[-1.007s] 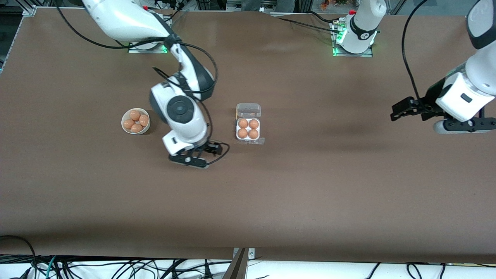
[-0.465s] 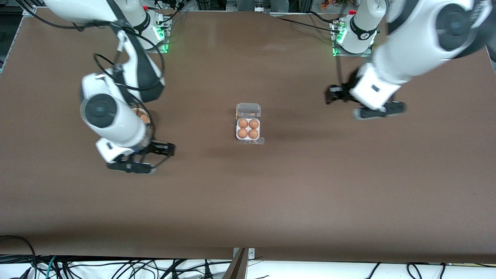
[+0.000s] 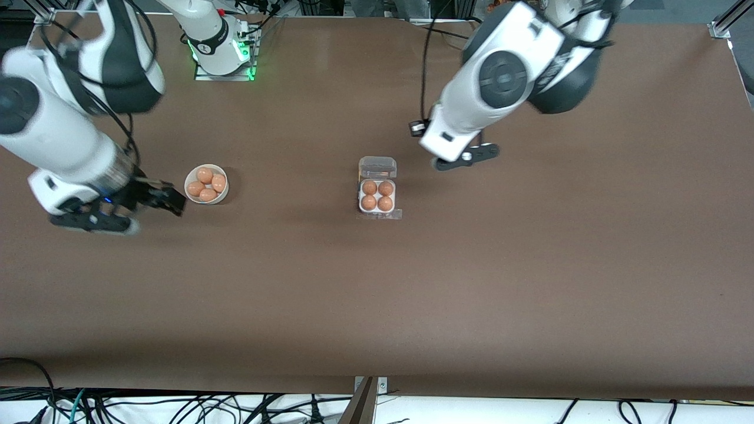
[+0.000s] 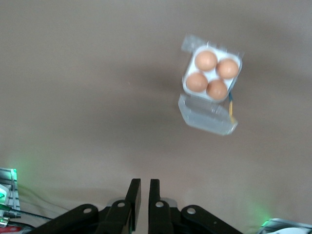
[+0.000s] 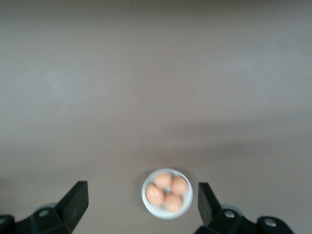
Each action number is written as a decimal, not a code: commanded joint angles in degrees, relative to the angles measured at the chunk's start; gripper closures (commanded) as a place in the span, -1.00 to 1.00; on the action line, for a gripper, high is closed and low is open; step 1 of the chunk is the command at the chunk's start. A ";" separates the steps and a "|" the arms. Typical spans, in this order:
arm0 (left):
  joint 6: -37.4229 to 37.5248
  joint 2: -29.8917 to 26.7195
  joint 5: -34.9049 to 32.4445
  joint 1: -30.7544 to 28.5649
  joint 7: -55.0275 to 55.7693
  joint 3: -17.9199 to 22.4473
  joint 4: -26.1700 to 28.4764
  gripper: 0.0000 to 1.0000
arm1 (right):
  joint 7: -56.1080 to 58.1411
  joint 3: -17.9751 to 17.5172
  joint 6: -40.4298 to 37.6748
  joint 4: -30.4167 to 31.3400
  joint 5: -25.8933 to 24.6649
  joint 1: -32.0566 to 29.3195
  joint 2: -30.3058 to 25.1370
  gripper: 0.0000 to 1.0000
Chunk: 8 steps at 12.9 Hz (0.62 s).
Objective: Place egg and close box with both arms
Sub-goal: 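Grasp the open carton lid with the left gripper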
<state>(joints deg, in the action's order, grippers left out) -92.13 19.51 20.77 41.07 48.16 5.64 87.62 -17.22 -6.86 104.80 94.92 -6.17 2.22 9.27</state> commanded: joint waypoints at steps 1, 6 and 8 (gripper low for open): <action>0.99 4.56 3.82 2.61 2.28 0.95 -3.67 0.71 | 1.74 2.96 -6.16 3.87 5.80 -1.16 -7.76 -1.00; 0.73 12.73 8.32 5.50 2.46 0.95 -7.09 0.72 | 13.26 8.44 -14.25 -0.77 7.14 -1.69 -9.62 -1.00; 0.64 16.07 8.32 6.56 2.46 0.95 -9.29 0.73 | 12.21 8.53 -14.53 -1.14 6.53 -1.96 -9.71 -1.00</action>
<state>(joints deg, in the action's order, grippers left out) -92.34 31.30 27.80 45.89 50.06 5.71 83.24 -5.36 2.07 91.93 95.11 0.17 0.76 -0.49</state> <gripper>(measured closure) 0.859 0.000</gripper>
